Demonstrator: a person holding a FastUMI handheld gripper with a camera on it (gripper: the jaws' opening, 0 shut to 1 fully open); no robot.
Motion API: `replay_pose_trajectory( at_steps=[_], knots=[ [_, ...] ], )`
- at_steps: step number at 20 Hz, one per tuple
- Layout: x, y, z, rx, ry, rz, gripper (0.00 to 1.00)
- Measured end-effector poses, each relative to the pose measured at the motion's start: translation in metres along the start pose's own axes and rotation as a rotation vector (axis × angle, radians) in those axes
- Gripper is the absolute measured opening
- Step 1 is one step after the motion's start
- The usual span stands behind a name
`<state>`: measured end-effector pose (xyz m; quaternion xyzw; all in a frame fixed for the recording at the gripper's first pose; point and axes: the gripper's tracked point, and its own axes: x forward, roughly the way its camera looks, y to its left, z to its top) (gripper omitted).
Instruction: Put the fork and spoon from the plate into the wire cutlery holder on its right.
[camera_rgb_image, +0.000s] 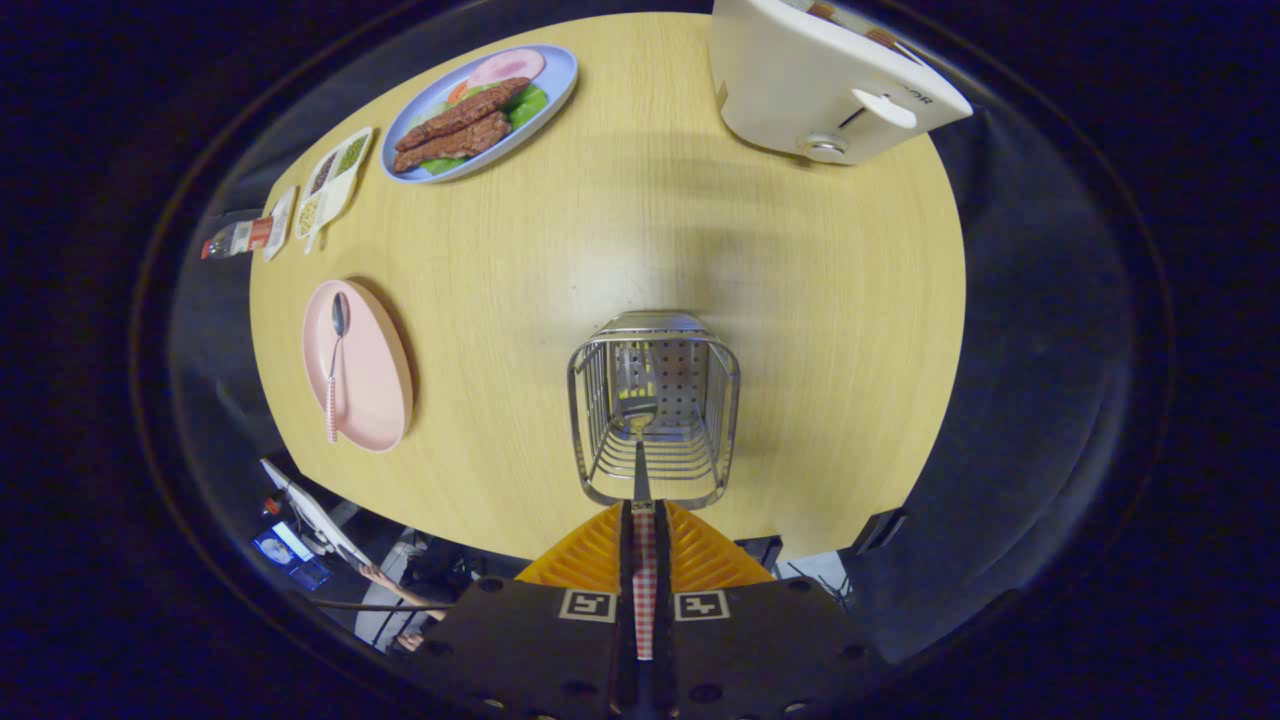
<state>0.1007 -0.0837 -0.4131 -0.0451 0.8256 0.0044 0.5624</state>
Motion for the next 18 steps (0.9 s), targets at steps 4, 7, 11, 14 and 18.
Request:
replay_pose_trajectory(
  at_steps=[4, 7, 11, 14, 18],
  knots=[
    [0.010, -0.001, 0.010, 0.038, 0.005, -0.011, 0.06],
    [0.008, 0.003, 0.019, 0.010, -0.058, -0.002, 0.08],
    [0.010, 0.011, 0.012, -0.006, -0.103, -0.003, 0.10],
    [0.003, 0.014, 0.013, -0.029, -0.196, -0.026, 0.17],
    [-0.019, 0.023, 0.015, -0.037, -0.362, -0.043, 0.34]
  ],
)
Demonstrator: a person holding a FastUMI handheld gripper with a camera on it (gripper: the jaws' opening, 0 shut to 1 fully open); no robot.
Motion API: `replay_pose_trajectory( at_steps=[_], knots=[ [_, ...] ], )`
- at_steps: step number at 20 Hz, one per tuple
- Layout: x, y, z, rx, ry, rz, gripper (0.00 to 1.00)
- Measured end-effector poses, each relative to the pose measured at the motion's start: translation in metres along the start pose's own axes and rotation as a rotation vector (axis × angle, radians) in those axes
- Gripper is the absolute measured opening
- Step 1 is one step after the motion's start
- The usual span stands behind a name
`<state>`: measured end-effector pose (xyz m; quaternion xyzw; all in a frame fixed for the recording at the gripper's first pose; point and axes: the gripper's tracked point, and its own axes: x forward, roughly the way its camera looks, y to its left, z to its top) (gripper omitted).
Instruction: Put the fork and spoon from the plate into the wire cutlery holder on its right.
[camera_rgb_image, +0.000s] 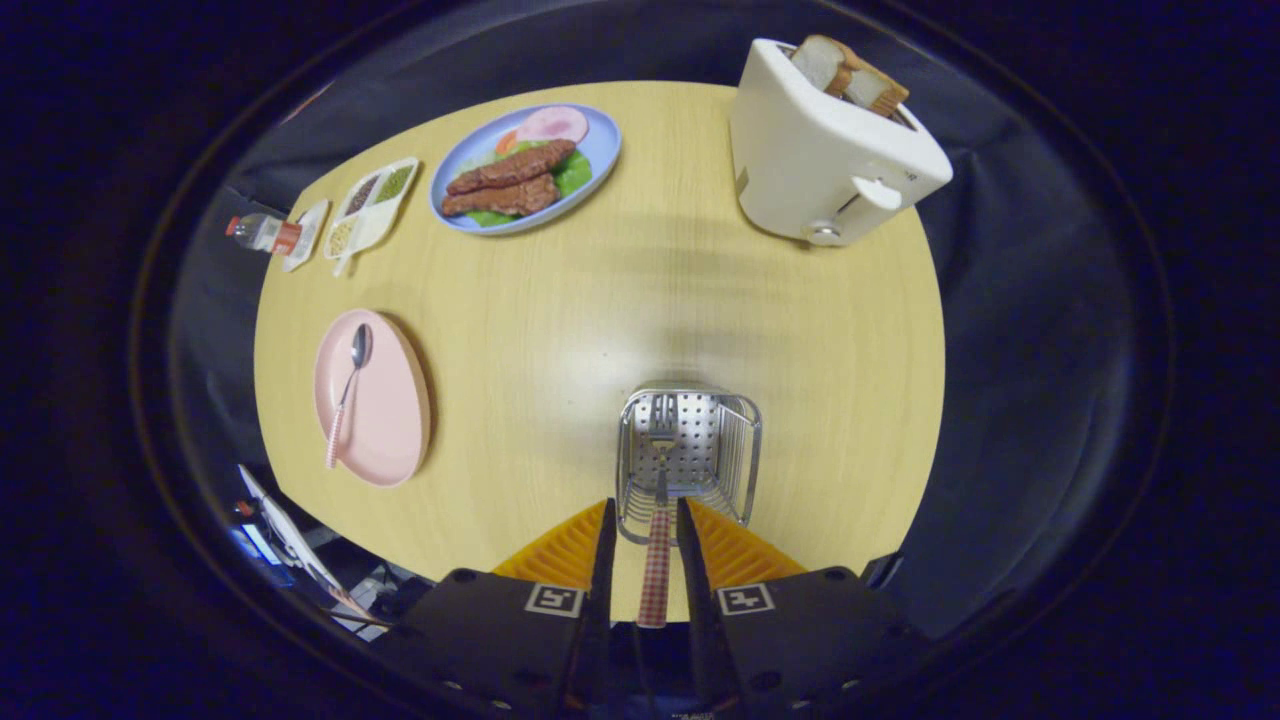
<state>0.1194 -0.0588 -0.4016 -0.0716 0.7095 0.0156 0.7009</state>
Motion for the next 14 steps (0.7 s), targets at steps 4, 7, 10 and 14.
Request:
replay_pose_trajectory(
  at_steps=[4, 7, 10, 14],
  knots=[
    [-0.030, 0.023, -0.001, -0.014, -0.160, 0.041, 0.79],
    [-0.050, 0.035, 0.005, -0.016, -0.308, 0.025, 0.94],
    [-0.073, 0.056, 0.012, 0.012, -0.474, 0.024, 0.97],
    [-0.101, 0.101, 0.022, 0.042, -0.697, 0.029, 0.97]
  ],
)
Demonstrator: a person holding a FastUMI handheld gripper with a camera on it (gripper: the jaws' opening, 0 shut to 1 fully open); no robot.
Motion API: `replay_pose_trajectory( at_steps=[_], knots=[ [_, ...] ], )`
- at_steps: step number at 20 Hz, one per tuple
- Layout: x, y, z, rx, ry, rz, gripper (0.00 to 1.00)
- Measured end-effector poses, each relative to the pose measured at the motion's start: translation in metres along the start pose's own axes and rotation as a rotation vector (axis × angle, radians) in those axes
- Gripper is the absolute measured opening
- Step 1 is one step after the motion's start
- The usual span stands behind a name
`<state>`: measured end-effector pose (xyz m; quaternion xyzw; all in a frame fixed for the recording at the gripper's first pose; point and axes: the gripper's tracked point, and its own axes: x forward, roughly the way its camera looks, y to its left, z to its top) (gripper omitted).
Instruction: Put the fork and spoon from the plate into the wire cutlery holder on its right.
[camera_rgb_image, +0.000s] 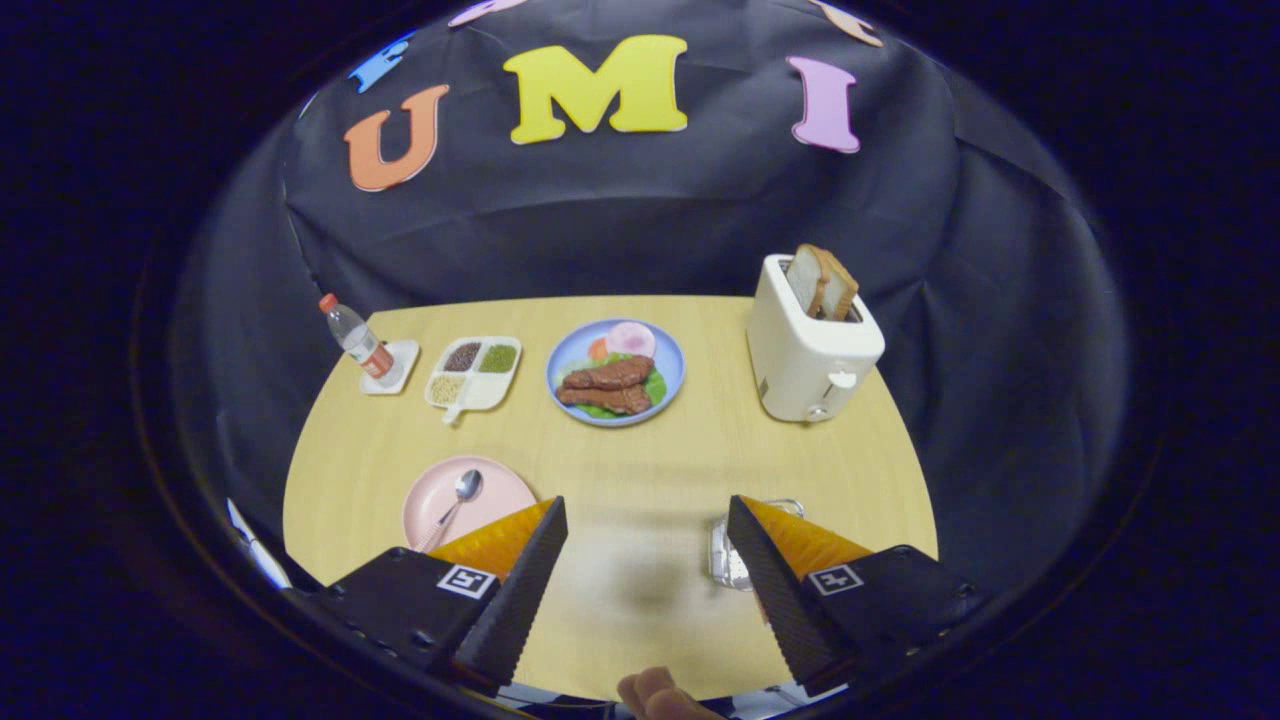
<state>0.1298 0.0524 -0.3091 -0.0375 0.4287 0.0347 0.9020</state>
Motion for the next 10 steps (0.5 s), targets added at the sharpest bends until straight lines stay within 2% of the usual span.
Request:
replay_pose_trajectory(
  at_steps=[6, 10],
  knots=[
    [0.001, 0.096, -0.008, 0.048, -0.102, 0.085, 0.97],
    [0.011, 0.151, -0.024, 0.093, -0.109, 0.121, 0.97]
  ],
)
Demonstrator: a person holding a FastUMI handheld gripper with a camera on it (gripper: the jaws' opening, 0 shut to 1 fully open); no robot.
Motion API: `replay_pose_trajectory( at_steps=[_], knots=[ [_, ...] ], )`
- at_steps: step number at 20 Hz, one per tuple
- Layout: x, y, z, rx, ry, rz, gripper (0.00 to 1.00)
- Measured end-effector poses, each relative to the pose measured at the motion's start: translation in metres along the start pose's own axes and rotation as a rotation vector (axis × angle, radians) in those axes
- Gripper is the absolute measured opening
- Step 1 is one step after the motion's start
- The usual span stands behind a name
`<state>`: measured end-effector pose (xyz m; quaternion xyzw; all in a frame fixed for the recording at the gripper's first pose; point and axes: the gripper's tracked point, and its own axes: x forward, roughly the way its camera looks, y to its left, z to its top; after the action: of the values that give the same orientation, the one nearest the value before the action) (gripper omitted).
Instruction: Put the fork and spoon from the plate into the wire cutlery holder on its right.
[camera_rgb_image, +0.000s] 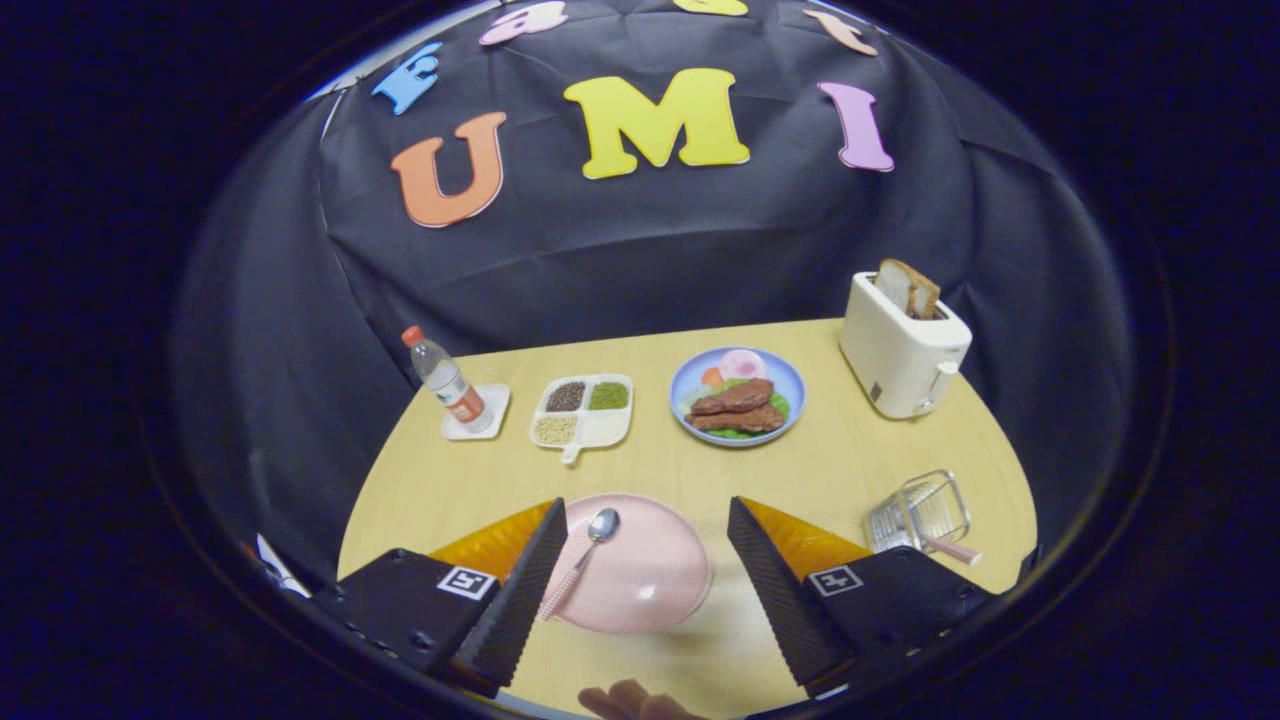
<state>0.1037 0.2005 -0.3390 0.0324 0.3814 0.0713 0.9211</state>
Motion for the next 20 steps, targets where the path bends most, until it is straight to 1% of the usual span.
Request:
replay_pose_trajectory(
  at_steps=[3, 5, 8, 12, 13, 15, 16, 17, 20],
  knots=[
    [0.028, 0.032, -0.018, -0.002, 0.023, 0.005, 0.97],
    [0.049, 0.046, -0.034, -0.009, 0.053, -0.012, 0.97],
    [0.076, 0.068, -0.064, 0.020, 0.122, -0.021, 0.97],
    [0.107, 0.068, -0.098, 0.051, 0.208, -0.104, 0.96],
    [0.113, 0.062, -0.105, 0.057, 0.219, -0.144, 0.95],
    [0.121, 0.058, -0.117, 0.085, 0.235, -0.179, 0.92],
    [0.122, 0.056, -0.121, 0.090, 0.240, -0.197, 0.87],
    [0.124, 0.056, -0.126, 0.098, 0.239, -0.204, 0.87],
    [0.130, 0.057, -0.138, 0.089, 0.256, -0.218, 0.78]
  ],
)
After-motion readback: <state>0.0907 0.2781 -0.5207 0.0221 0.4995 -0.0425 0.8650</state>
